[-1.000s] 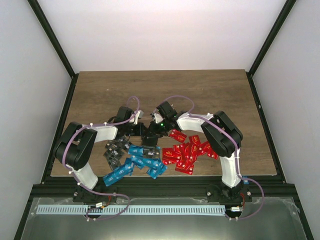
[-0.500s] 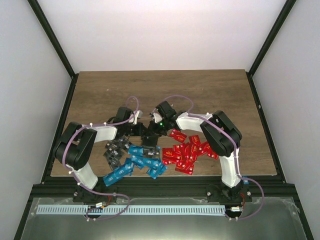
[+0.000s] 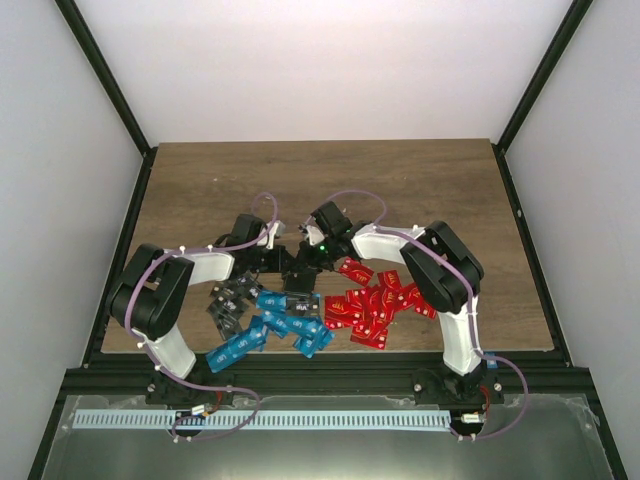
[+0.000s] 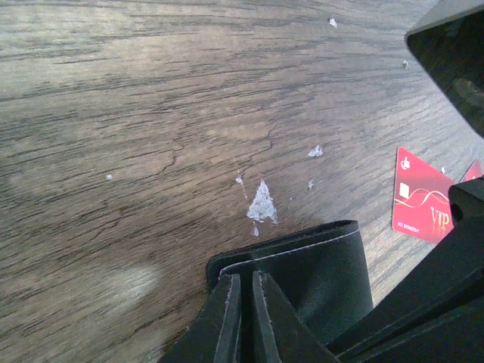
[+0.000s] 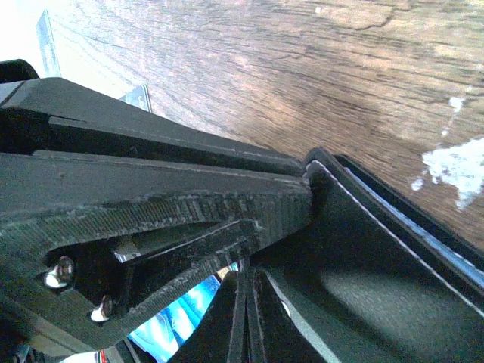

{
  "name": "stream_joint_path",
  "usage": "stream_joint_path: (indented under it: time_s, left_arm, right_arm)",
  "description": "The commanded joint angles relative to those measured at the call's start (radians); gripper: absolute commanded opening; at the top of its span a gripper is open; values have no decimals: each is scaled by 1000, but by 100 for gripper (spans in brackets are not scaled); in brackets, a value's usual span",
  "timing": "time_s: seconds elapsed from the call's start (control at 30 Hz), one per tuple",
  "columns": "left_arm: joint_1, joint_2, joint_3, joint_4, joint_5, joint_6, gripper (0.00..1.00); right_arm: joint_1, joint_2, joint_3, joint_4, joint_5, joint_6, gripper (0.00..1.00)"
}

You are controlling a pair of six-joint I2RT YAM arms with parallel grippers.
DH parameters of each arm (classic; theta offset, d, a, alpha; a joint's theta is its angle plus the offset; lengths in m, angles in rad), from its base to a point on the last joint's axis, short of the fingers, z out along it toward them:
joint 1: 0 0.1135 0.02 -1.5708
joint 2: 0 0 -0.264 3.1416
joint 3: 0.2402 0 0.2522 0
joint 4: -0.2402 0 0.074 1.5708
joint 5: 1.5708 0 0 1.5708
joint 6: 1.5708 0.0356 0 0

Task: Put the credit cards into the card holder

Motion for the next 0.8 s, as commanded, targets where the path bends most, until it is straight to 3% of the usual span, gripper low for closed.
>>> stream_joint_path:
  time_s: [0.0, 0.77]
  left_arm:
    - [-4, -13, -19, -28, -10, 12, 8]
    - [-3, -10, -18, -37, -25, 16, 8]
  right_arm:
    - [9, -58, 33, -49, 51, -18, 1]
    - [8, -78, -43, -70, 123, 3, 1]
